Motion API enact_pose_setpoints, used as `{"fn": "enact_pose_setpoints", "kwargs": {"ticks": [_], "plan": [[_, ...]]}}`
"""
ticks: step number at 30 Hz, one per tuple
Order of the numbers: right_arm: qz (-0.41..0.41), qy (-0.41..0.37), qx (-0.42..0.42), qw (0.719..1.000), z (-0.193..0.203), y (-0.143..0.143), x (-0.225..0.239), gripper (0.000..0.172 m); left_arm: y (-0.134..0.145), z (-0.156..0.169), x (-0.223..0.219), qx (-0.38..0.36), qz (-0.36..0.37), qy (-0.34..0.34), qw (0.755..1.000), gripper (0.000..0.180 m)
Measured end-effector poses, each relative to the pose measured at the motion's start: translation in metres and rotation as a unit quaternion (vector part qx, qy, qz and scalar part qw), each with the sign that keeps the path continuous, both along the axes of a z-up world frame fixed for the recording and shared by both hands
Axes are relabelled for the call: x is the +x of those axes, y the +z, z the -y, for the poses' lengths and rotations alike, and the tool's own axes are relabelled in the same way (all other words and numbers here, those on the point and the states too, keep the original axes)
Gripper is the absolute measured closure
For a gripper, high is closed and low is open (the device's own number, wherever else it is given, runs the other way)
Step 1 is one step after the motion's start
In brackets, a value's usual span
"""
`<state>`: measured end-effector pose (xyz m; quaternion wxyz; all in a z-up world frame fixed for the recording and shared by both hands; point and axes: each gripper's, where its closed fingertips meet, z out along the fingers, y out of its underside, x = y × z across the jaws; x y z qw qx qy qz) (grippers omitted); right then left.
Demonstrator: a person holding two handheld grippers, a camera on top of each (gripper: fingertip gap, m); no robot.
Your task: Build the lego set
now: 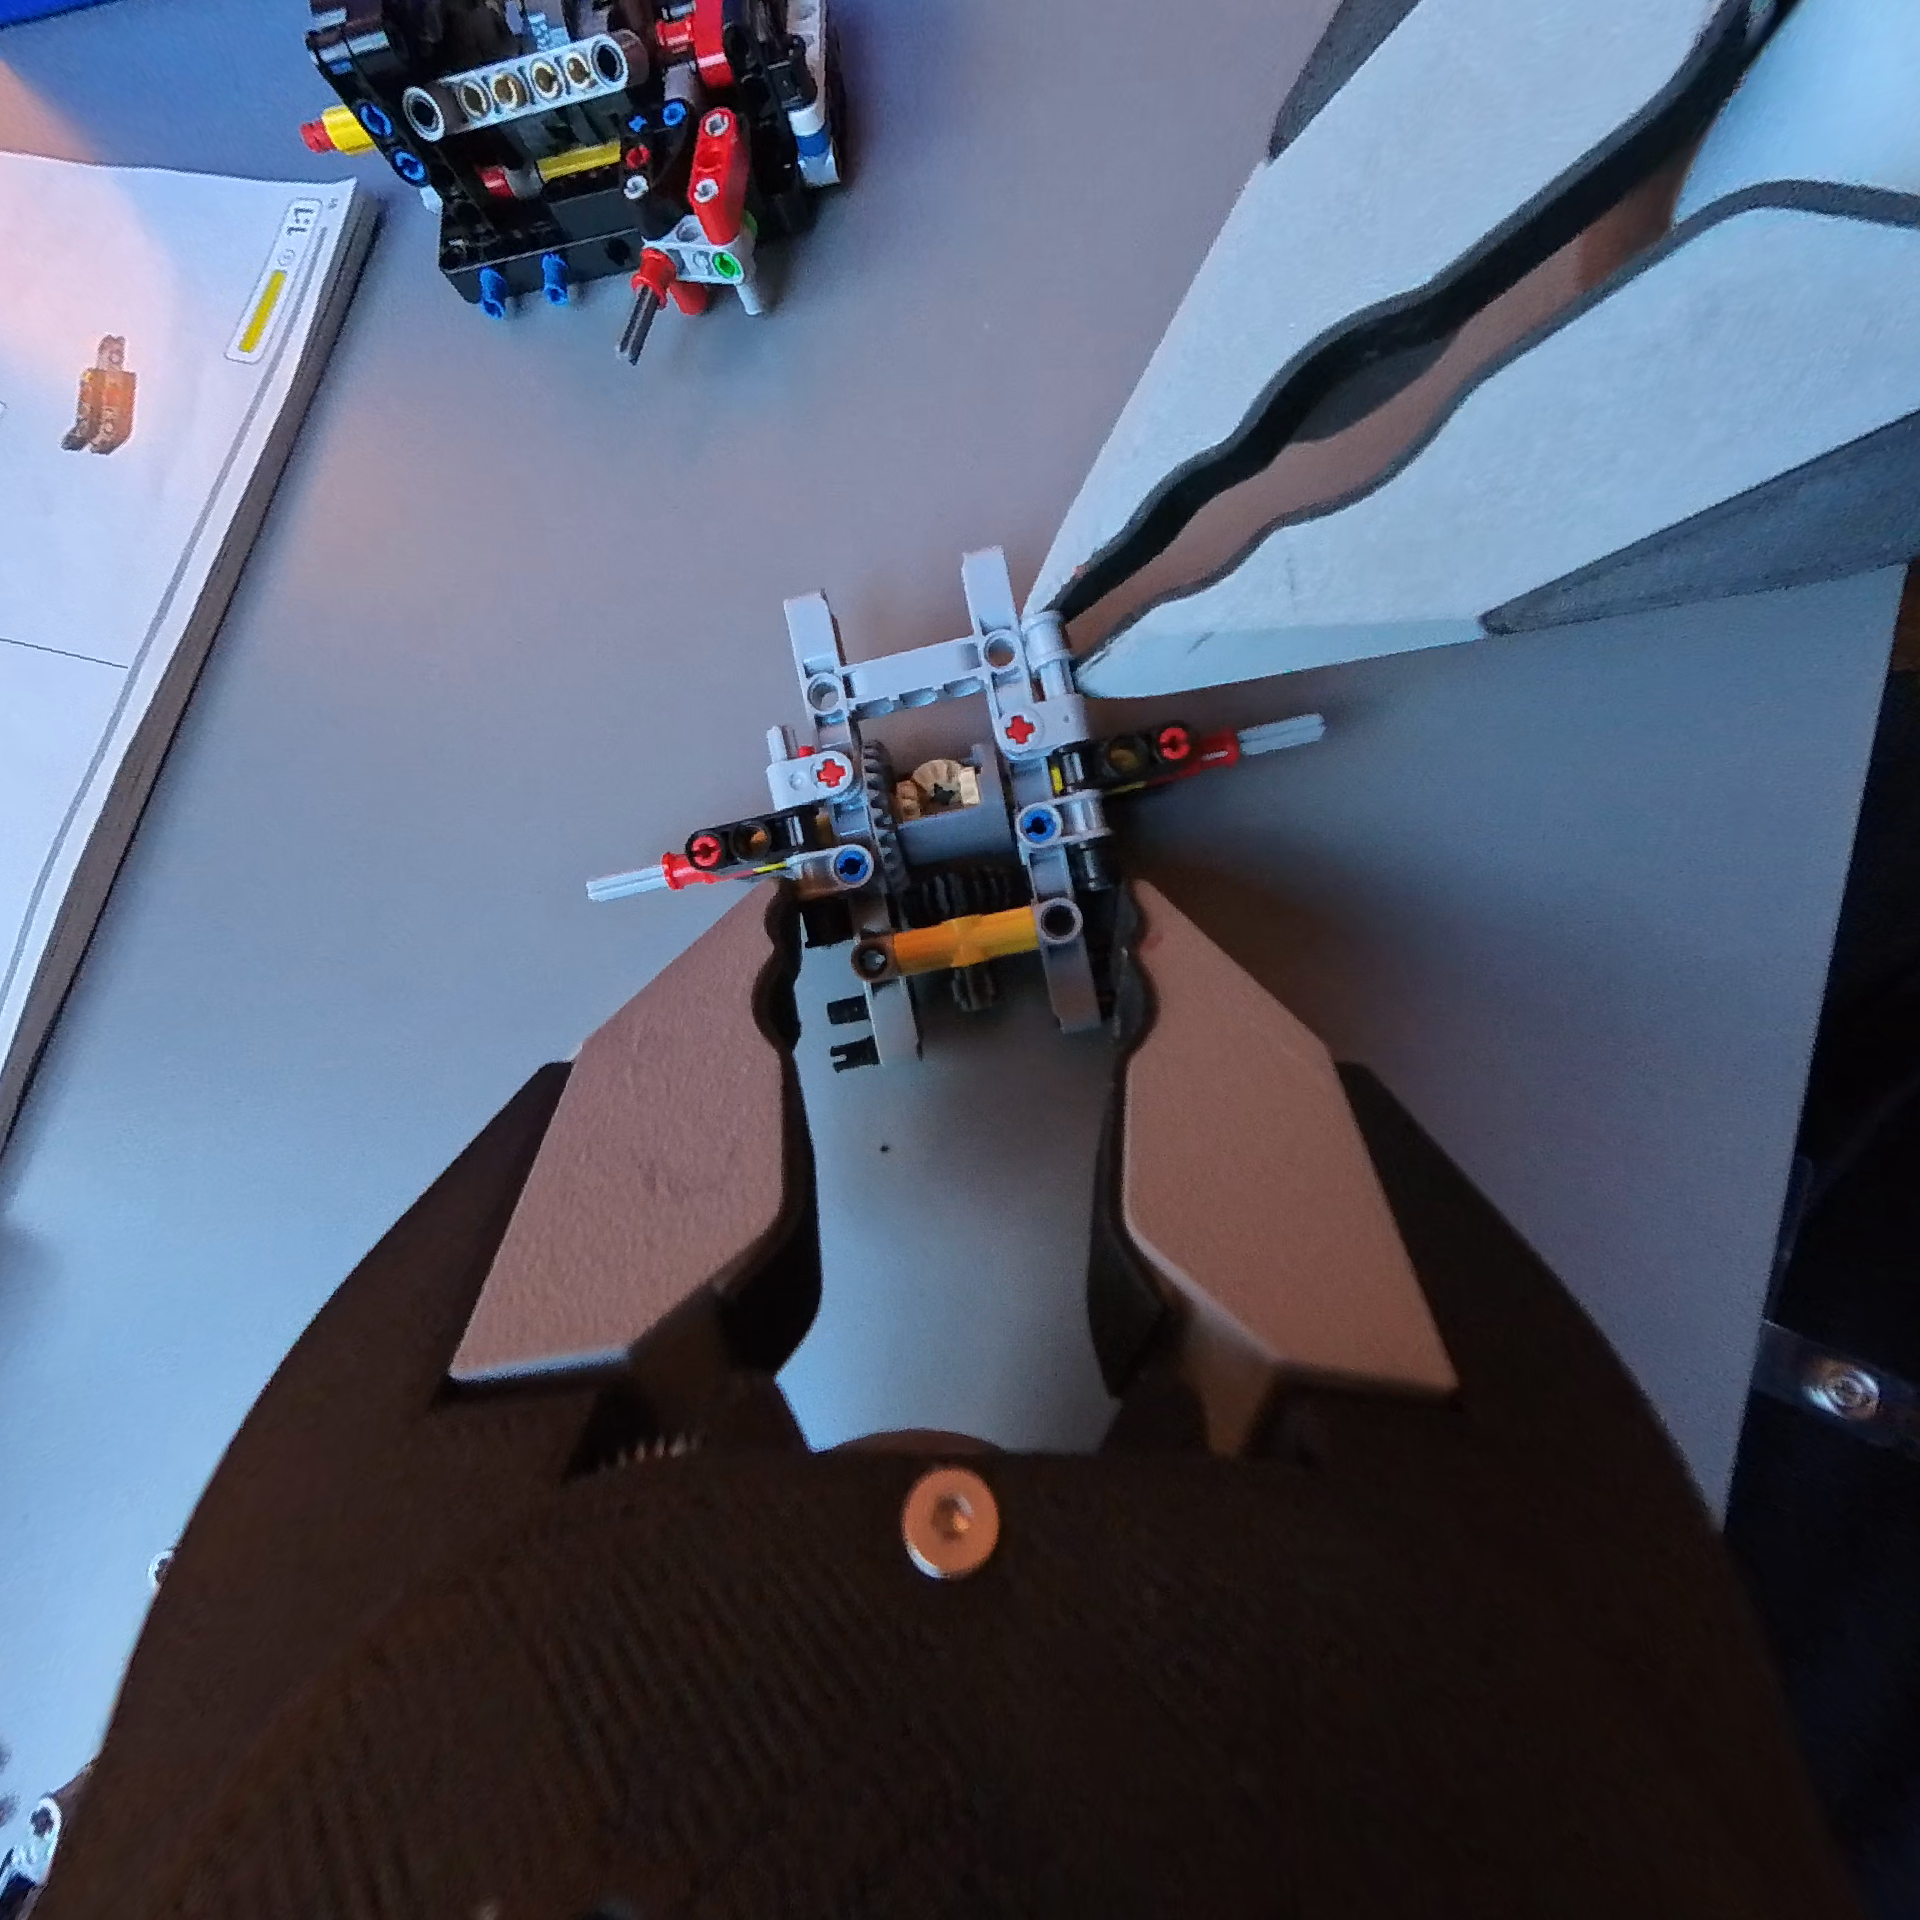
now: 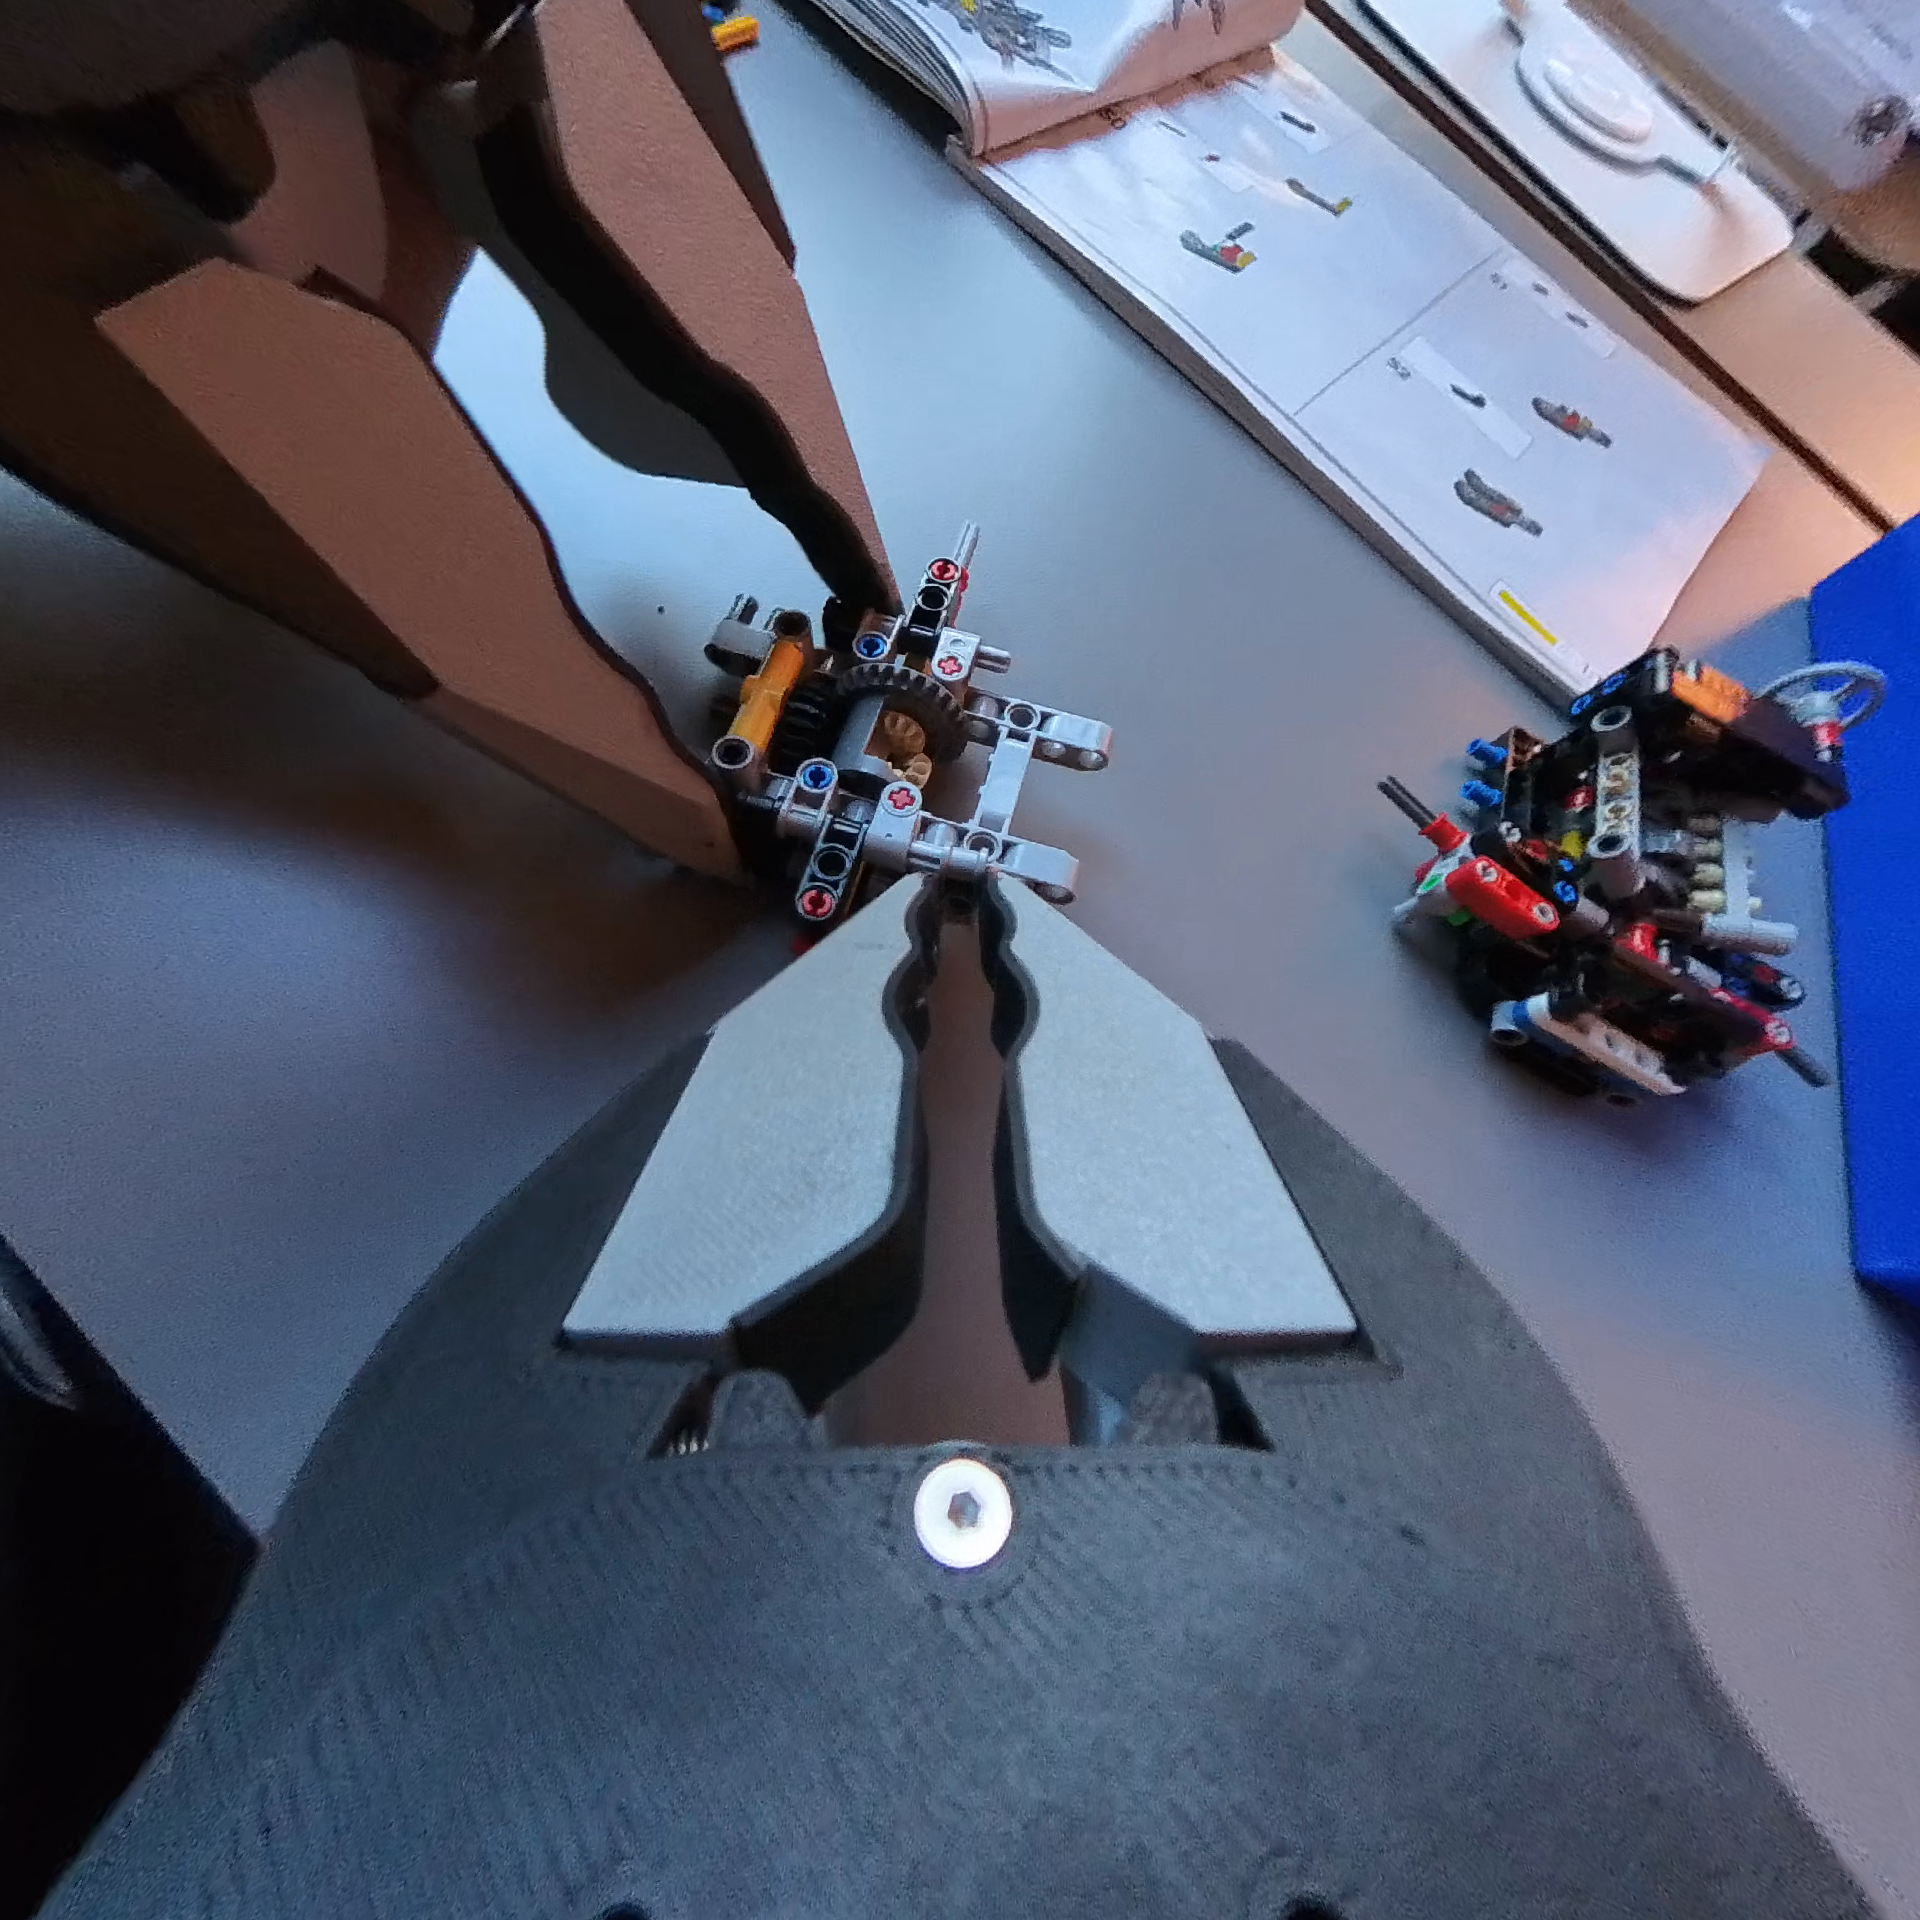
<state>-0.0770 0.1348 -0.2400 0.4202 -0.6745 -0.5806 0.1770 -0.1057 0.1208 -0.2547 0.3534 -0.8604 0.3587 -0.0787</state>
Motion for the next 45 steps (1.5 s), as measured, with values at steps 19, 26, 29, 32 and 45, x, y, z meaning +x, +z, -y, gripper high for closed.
{"fn": "enact_pose_setpoints", "kwargs": {"ticks": [19,26,29,32,45], "plan": [[-0.038,0.0,-0.175,0.984,0.002,-0.005,-0.001,0.166,0.001,-0.001,0.0,0.009,-0.008,0.001,1.0,0.122],[-0.067,0.03,-0.248,0.966,0.004,0.0,-0.001,0.164,0.0,-0.001,-0.001,0.006,-0.001,0.0,1.0,0.122],[-0.078,0.045,-0.271,0.958,0.004,0.002,-0.001,0.163,0.0,-0.001,-0.001,0.003,0.006,0.0,1.0,0.122],[-0.078,0.052,-0.29,0.953,0.005,0.002,0.0,0.162,0.0,-0.001,0.0,0.005,0.003,-0.001,1.0,0.122],[0.043,0.038,-0.073,0.996,-0.007,-0.017,0.016,0.158,0.0,0.0,-0.001,0.002,0.007,-0.013,1.0,0.122]]}}
